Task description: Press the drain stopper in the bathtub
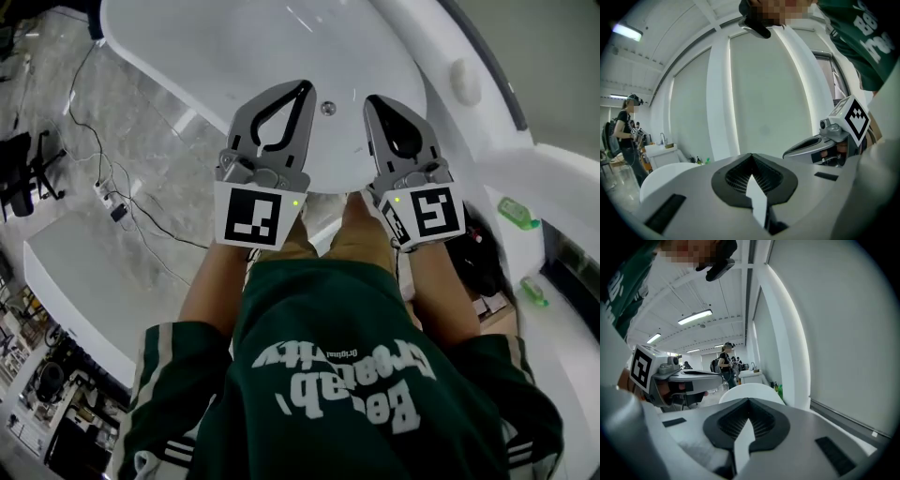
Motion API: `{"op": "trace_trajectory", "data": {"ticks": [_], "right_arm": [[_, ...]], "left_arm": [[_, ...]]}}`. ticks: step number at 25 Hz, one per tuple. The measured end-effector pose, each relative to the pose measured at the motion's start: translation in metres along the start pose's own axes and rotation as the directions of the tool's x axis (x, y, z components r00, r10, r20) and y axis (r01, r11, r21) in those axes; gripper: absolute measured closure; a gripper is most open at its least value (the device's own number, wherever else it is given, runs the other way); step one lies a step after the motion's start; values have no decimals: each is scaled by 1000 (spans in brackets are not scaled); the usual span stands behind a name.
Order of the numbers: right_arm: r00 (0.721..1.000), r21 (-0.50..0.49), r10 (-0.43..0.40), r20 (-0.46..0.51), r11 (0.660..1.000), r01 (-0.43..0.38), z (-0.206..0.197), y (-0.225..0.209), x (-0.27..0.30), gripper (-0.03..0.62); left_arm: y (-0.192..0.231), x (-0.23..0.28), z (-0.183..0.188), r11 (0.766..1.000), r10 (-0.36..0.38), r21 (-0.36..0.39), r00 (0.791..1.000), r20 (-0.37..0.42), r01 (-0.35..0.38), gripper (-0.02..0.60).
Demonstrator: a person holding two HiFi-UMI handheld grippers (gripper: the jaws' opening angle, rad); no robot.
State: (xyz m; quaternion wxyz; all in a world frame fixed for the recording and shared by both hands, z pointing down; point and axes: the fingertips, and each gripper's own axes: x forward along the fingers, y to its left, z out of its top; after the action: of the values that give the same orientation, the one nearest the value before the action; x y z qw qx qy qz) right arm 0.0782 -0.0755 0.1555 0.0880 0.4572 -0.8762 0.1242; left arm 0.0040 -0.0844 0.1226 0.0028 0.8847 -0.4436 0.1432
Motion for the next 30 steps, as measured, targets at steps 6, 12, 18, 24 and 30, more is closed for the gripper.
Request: {"op": "trace_trajectory", "data": {"ticks": [6,12,18,24,30], "right_arm": [[994,-17,13,-105,1000,-14,-75,-42,28,580],[981,-38,-7,-196,999,0,-148,-44,45,580],[962,-5,50,-268,999,-54,-232,-38,63,580],[938,-4,88,-335,995,-95,-303,-28,109,580],[911,39,120,-394,993,-114,-375,-36,144,580]], "left_arm": [[15,25,-56,997,77,30,992,-97,-75,572],[19,20,-145,999,53,-2,987,-154,-54,572],[8,36,-233,991,37,-115,973,-226,-64,572],[14,58,-299,978,-11,-205,967,-255,-43,572],[12,81,-340,983,-38,-184,969,-246,-9,572]]}}
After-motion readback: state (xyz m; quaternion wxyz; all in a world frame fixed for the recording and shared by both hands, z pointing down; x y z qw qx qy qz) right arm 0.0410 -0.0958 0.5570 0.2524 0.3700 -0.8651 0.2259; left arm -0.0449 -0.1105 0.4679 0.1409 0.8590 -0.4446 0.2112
